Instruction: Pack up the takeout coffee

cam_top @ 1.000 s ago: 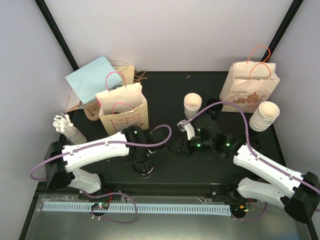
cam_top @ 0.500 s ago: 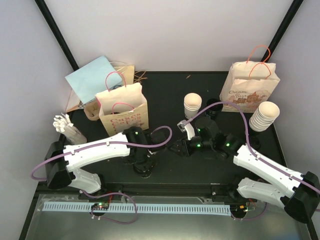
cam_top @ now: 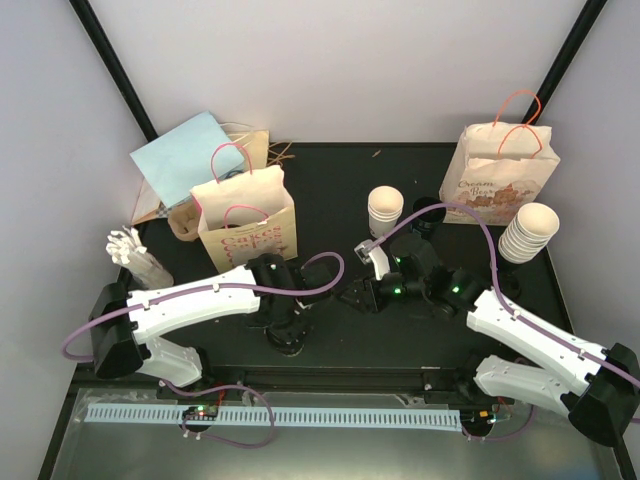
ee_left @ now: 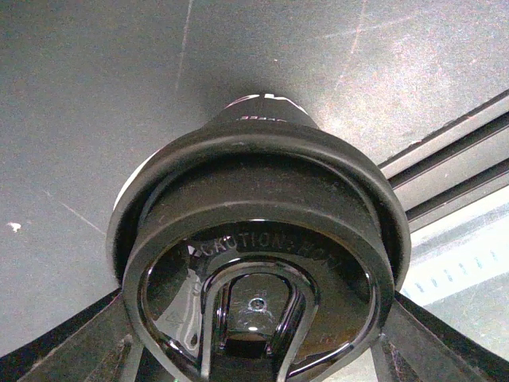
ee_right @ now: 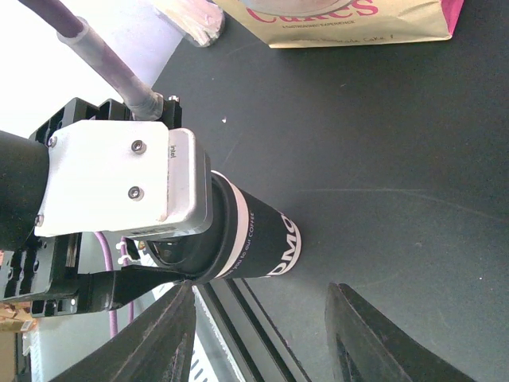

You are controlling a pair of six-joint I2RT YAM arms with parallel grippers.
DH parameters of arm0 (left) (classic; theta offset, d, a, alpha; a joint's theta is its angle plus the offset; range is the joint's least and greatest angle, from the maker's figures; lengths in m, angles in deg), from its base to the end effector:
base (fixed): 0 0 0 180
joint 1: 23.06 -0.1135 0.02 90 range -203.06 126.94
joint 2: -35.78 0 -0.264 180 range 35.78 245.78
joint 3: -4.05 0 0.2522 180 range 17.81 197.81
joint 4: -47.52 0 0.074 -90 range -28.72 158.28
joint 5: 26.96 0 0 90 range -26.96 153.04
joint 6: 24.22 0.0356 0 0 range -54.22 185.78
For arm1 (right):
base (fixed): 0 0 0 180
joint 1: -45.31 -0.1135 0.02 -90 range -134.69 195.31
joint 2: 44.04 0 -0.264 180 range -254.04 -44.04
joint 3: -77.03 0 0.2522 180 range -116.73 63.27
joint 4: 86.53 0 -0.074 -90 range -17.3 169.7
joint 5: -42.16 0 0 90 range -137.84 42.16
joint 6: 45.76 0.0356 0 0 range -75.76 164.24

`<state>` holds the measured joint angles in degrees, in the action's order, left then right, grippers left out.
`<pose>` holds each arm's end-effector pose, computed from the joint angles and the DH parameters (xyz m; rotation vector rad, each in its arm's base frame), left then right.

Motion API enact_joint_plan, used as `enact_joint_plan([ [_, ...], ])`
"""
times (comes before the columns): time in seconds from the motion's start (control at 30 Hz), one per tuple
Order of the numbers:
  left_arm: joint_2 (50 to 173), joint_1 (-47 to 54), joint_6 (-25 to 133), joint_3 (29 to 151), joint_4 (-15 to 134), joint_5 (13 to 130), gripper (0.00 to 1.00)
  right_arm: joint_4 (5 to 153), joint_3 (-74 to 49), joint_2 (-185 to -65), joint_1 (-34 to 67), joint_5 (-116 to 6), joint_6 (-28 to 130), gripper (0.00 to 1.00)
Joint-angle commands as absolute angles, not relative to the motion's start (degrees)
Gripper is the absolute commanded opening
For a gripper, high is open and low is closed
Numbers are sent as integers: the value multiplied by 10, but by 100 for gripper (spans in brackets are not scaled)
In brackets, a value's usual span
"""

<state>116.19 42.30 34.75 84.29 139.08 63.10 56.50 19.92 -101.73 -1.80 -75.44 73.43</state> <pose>0.0937 -0.2044 0.2635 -0.9209 -2.9815 -0.0340 0.1341 0.1686 0.2697 -0.6684 2.3529 1.2080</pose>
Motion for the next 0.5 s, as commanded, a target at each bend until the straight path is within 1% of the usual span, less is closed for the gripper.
enact_joint_plan([
  [0.0,1176,428,351,827,1370,639,74,574,207,-1011,-16,-763,729,47],
  [0.3,1177,428,344,847,1392,615,73,571,206,-1010,-16,-762,729,47],
  [0.47,1176,428,340,864,1419,594,75,572,206,-1011,-16,-764,728,47],
])
